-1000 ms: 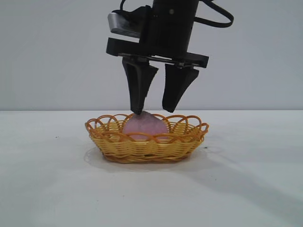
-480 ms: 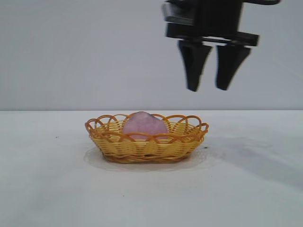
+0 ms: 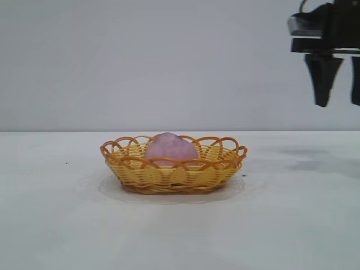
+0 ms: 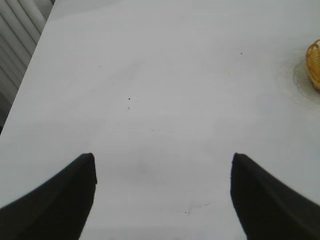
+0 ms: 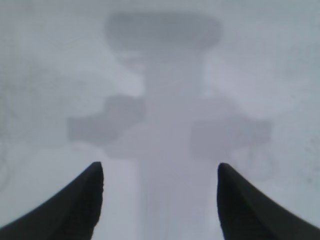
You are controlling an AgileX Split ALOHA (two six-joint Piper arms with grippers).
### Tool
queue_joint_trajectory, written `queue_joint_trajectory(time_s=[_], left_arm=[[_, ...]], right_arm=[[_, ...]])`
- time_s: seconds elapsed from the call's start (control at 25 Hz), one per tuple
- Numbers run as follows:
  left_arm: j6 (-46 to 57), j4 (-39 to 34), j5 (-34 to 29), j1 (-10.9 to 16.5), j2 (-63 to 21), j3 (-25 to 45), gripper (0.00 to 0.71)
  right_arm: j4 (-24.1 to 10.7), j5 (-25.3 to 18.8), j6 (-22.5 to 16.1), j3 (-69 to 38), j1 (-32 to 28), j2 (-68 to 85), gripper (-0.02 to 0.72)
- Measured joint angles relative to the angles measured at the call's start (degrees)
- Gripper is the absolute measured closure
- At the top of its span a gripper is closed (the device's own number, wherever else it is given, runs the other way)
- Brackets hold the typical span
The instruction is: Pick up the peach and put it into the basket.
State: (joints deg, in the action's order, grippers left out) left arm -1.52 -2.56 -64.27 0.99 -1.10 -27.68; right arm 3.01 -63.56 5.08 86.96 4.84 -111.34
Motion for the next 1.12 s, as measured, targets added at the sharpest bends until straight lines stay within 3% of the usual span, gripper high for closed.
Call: queue_joint_trajectory(time_s=[0.28, 0.6, 1.12], left_arm=[[0.0, 0.0, 0.0, 0.0, 0.0, 0.0, 0.179], [0.0, 0.0, 0.0, 0.0, 0.0, 0.0, 0.179], [0.0, 0.0, 0.0, 0.0, 0.0, 0.0, 0.179]], right_arm=[[0.5, -5.8, 0.0, 0.0, 0.0, 7.9, 0.28], [0.0, -7.2, -0.2, -0.8, 0.0, 23.0, 0.28], [-0.1, -8.3, -0.6, -21.6, 0.0, 53.8, 0.28]])
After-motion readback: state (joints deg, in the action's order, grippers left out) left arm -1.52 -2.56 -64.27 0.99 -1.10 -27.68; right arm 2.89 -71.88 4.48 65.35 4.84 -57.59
